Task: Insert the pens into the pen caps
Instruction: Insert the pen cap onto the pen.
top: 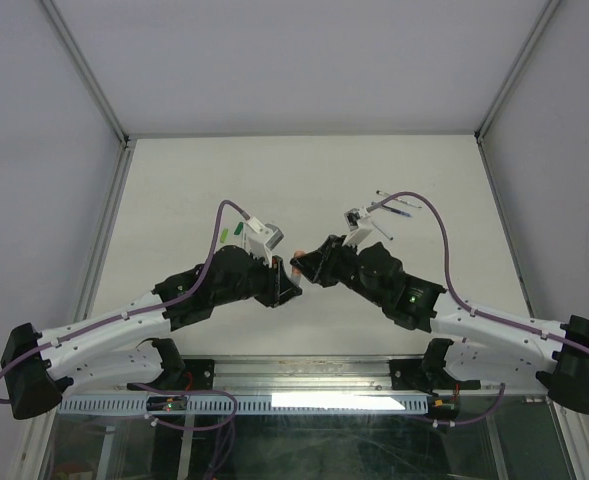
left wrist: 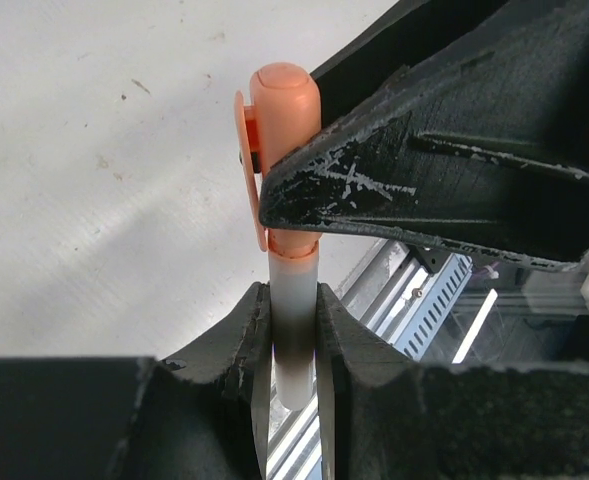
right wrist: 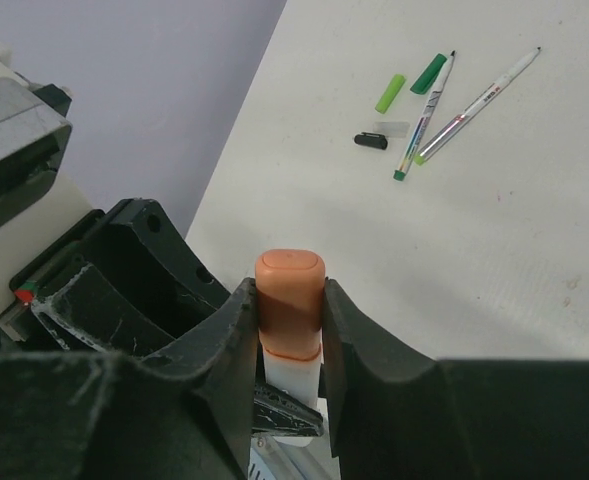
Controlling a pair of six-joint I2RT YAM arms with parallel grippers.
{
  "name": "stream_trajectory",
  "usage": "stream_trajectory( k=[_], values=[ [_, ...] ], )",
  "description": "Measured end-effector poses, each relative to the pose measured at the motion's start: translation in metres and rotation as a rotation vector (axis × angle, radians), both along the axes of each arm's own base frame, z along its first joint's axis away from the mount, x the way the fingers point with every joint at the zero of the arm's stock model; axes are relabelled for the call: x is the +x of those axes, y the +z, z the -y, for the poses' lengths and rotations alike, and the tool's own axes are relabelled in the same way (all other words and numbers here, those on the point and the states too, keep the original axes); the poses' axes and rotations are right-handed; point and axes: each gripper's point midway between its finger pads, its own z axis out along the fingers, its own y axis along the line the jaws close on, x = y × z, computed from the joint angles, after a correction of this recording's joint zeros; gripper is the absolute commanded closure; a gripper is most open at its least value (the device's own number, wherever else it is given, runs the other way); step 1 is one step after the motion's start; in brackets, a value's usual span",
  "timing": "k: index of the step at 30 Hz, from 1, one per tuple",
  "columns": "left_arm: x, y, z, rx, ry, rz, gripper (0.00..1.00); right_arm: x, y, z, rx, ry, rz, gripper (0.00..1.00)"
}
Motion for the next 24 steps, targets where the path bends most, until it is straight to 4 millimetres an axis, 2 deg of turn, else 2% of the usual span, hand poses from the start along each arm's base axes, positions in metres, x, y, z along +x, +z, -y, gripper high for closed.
stream_trajectory(
  k=[6, 24],
  values=[
    [-0.0022, -0.0084, -0.0044, 0.032, 0.02, -0.033, 1.0, -0.0036, -0.0086, -0.0038, -0.047, 0.004, 0.022, 1.0],
    [0.002, -0.0008, -0.0059, 0.035, 0.066, -0.032, 1.0, -0.0047, -0.0044, -0.0057, -0.033, -0.04, 0.022, 1.0]
  ],
)
